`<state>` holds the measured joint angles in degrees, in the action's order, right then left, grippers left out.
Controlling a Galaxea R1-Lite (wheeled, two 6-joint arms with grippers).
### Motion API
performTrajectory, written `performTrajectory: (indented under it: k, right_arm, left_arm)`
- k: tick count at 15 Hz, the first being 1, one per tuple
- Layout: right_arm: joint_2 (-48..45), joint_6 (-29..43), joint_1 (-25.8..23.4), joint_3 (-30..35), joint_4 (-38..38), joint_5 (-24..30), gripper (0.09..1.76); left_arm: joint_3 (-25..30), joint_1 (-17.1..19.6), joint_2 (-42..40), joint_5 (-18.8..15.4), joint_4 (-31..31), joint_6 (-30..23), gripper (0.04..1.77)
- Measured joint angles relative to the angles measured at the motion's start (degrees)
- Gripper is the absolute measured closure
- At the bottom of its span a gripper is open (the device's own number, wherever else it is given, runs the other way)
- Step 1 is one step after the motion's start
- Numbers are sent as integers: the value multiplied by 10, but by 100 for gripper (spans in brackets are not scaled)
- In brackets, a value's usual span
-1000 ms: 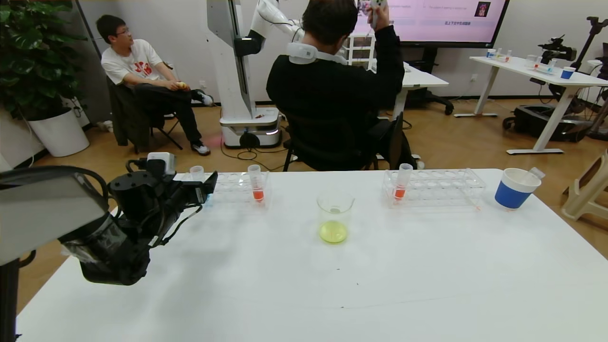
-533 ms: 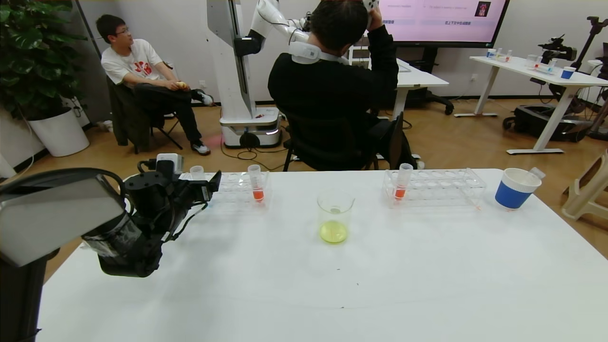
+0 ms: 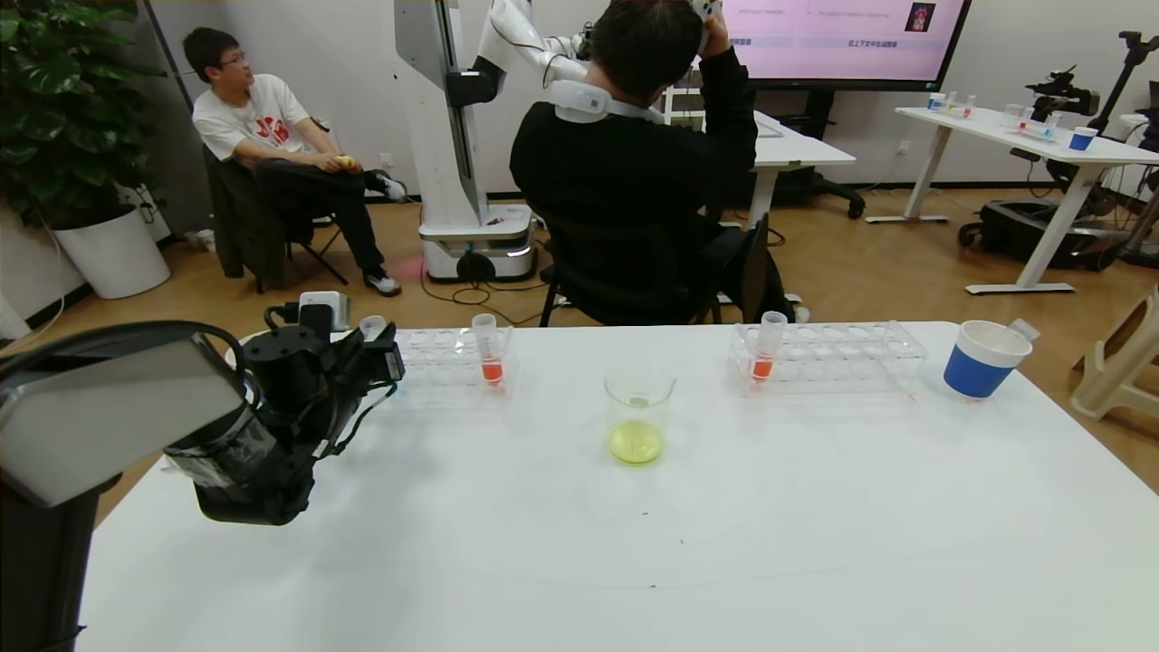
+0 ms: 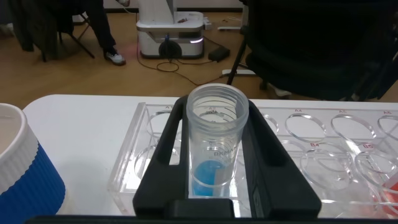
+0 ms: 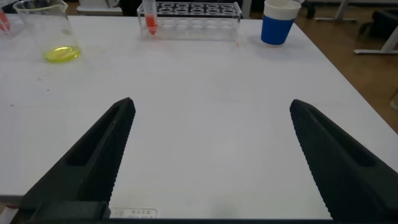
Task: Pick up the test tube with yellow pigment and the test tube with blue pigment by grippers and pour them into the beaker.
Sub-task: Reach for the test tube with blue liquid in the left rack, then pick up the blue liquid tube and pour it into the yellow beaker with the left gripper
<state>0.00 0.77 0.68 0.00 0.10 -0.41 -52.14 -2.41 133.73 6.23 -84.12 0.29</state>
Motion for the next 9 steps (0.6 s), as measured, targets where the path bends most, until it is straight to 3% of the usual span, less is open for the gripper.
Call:
performTrajectory:
  k: [3, 5, 9]
  right_arm:
    - [0, 0, 0, 0, 0, 0, 11]
    - [0, 0, 0, 0, 0, 0, 11]
    - [0, 0, 0, 0, 0, 0, 11]
  left_arm:
    - [0, -3, -8, 2, 8, 2, 131]
    - [-5, -6, -24, 2, 44, 5, 131]
    - [-49, -8, -94, 3, 210, 8, 131]
